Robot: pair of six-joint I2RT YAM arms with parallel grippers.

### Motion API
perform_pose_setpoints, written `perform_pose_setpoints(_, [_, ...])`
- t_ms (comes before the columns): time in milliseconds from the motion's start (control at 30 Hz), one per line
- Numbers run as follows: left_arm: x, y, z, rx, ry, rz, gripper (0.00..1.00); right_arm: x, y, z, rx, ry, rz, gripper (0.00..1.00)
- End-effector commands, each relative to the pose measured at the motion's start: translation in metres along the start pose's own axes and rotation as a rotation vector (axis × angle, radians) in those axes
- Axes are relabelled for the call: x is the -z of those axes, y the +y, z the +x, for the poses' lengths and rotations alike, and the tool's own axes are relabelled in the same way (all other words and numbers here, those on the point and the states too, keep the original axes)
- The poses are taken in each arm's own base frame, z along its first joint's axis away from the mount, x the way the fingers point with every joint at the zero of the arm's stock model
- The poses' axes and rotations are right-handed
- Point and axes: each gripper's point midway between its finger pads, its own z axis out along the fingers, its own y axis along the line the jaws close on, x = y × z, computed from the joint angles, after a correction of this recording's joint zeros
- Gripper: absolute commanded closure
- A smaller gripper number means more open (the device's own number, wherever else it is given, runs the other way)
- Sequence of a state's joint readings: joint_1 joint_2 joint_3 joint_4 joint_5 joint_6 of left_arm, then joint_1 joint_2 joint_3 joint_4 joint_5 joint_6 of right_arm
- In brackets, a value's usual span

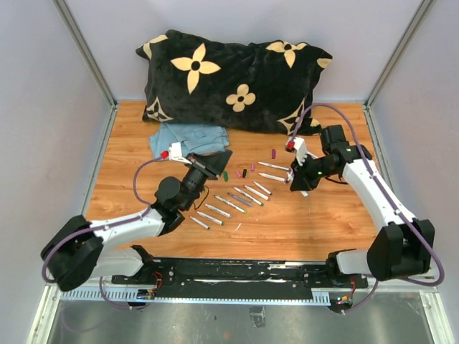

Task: Open the pen caps
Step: Place the pen at the center of the board, then place the pen cap at the center of the board.

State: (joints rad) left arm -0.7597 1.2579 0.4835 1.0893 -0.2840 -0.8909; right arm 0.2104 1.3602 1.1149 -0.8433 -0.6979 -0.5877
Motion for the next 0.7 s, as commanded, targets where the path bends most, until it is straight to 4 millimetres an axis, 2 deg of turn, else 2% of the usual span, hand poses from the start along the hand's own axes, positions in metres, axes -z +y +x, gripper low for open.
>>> perform_pose_setpoints(0, [0.043,0.002,0.044,-0.117,0.189,-0.036,1.0,0.025,-0.008,0.041,0.043,0.088,0.055,0.92])
perform_pose_setpoints(133, [0.084,0.003,0.074,-0.101,0.272,-0.053,1.0,0.042,-0.008,0.073,0.037,0.13,0.054,0.92])
perform_pose_setpoints(233, [0.102,0.01,0.1,-0.077,0.335,-0.091,1.0,0.053,-0.006,0.09,0.034,0.139,0.056,0.92])
perform_pose_setpoints(367, [0.103,0.014,0.133,-0.069,0.41,-0.144,1.0,0.058,-0.002,0.109,0.055,0.147,0.072,0.9])
perform_pose_setpoints(533, [0.096,0.013,0.177,-0.069,0.499,-0.194,1.0,0.051,0.006,0.13,0.089,0.157,0.078,0.87])
perform_pose_setpoints(667, [0.098,0.028,0.217,-0.074,0.581,-0.305,1.0,0.041,0.004,0.144,0.079,0.141,0.08,0.86])
